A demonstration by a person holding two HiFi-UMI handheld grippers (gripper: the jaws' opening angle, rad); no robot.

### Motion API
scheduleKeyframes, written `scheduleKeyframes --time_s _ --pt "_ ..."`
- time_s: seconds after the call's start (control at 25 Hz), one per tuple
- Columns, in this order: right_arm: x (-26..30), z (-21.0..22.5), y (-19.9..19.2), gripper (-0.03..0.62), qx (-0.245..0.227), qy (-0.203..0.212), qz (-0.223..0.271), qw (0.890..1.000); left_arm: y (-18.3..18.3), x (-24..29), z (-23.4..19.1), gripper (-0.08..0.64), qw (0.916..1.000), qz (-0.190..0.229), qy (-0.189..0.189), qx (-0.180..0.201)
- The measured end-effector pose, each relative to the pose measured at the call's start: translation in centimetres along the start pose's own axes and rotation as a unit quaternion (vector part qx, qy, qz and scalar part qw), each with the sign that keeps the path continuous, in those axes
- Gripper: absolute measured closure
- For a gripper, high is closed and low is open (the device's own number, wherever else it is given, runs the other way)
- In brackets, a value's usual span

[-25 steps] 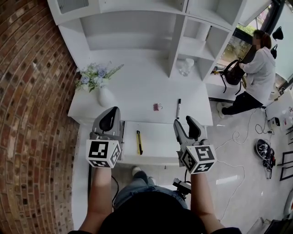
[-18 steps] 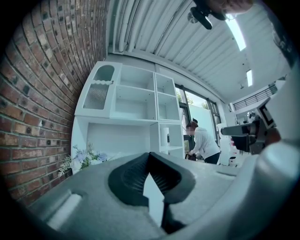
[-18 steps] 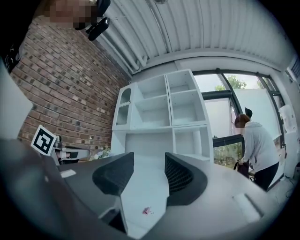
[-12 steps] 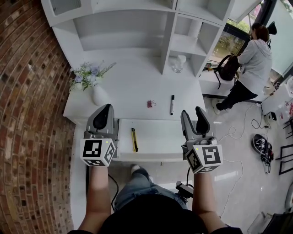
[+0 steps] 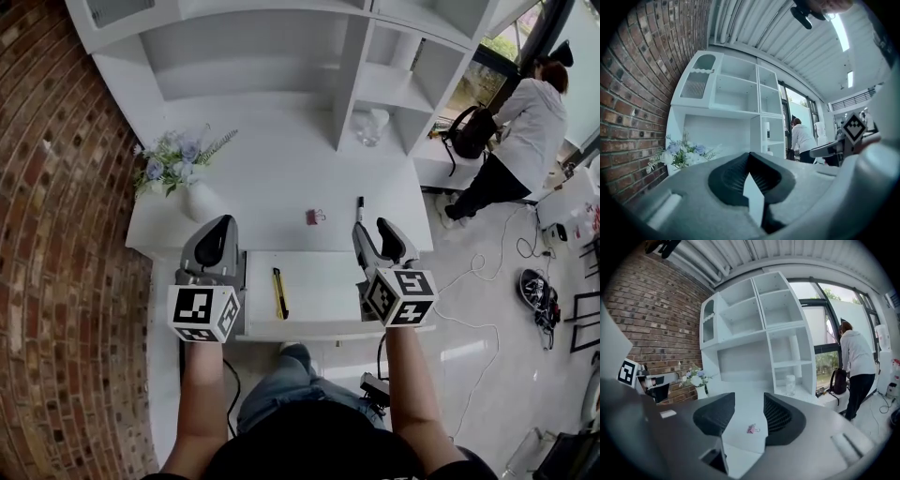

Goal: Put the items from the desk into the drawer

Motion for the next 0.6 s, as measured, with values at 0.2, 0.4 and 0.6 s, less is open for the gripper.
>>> scheduleKeyframes --time_s 0.2,0.4,0.6 --pt "5.6 0.3 -5.4 0.414 0.021 0.002 -0.074 0.997 -1.8 2.1 -1.5 0.561 0.9998 -0.016 -0.011 -0.010" --pt "10.3 0.0 -10.5 0.414 0.030 0.008 -0.150 0.988 -4.0 3.9 -2.3 0.561 0.9988 -0.035 -0.024 -0.022" --pt "13.7 0.8 -14.6 0.437 0.073 0.001 -0.204 0.976 -5.3 5.1 -3.2 0.561 0.9980 -0.048 -0.032 -0.024"
Point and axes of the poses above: the fingertips, and each gripper's own axes: x forward along the fingers, z to its right, y out of its top, the point moved 1 cm from there along -x, backward along the fingers, and after that the axes turned 8 degrees about z, right-handed, at the moved point
